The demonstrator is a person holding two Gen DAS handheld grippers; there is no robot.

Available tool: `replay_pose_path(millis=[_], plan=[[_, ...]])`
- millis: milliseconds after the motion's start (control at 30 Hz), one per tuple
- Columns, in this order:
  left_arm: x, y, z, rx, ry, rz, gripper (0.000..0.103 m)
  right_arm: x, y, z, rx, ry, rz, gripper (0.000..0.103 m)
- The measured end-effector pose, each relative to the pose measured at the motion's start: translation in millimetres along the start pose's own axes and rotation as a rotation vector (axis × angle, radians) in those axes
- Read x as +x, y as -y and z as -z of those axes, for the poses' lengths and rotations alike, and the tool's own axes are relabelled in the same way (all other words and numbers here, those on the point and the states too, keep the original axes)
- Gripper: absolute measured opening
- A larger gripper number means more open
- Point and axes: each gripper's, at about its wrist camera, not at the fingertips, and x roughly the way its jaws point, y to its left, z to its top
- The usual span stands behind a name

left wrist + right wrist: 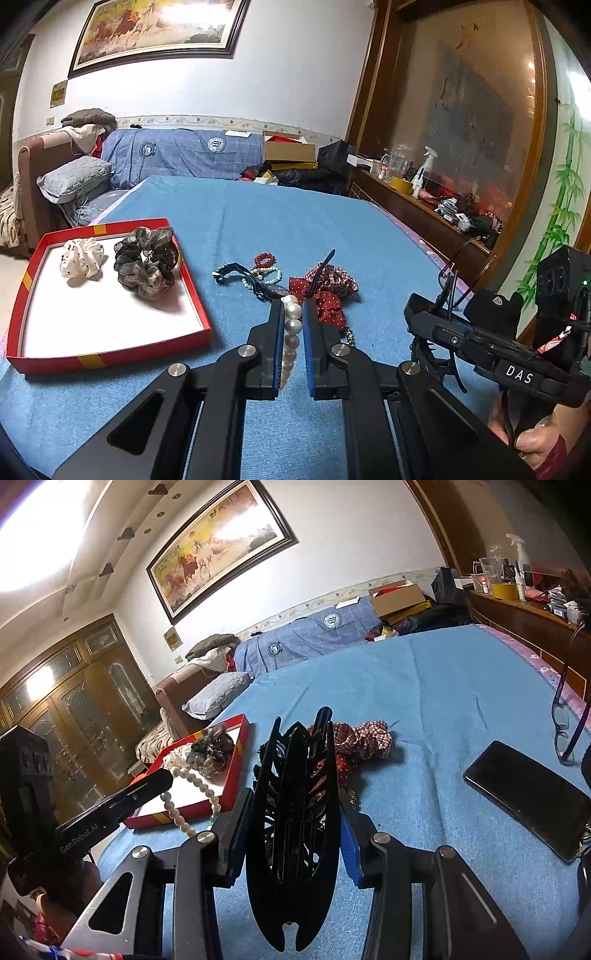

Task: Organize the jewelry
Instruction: 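Lift pearl bracelet with left tool while right tool keeps holding claw clip, then carry pearl bracelet over red box with left tool while right tool carries claw clip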

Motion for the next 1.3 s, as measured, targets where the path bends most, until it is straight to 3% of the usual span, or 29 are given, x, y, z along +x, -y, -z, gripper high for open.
replay_pose_path(millis=[1300], plan=[[-16.5, -23.8, -8.4, -0.034, 0.056, -0.020, 0.009, 12.2, -26.4, -3.4, -0.047, -0.032, -0.012, 0.047]])
